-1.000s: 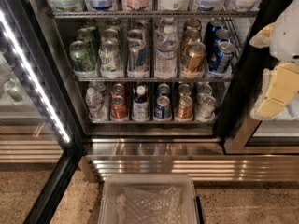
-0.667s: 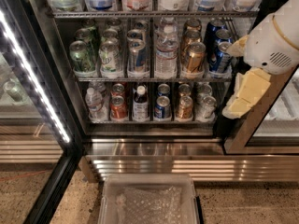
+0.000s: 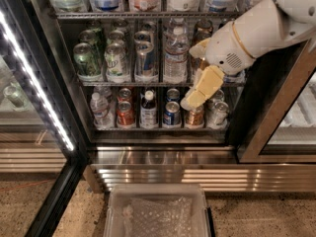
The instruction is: Pick redbull can from middle shelf of fridge
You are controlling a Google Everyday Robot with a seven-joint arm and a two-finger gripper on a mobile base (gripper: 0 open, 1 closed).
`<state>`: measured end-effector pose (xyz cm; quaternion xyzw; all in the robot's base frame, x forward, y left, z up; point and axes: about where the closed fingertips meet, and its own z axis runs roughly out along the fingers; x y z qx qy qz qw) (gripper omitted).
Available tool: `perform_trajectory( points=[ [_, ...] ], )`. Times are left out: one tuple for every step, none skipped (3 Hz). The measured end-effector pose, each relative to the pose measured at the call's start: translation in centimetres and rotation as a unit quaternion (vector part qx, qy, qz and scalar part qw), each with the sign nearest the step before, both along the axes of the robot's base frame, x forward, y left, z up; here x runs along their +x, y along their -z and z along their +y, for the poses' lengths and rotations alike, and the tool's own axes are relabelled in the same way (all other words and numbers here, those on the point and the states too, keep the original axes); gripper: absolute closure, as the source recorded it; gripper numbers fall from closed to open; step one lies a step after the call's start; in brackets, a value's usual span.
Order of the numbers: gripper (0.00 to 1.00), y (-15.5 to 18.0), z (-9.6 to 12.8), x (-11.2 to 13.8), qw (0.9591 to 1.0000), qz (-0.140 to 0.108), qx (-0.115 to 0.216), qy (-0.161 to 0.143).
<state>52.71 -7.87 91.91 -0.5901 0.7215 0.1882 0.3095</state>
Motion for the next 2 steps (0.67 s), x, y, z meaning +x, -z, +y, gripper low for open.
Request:
perform_trajectory(
  points=[
    [0.00,0.91,4.14,1.26,0.9987,0.022,0.020,-0.041],
    [0.00,1.06,4.53,1.33,0.9985,0.024,0.020,-0.045]
  ],
)
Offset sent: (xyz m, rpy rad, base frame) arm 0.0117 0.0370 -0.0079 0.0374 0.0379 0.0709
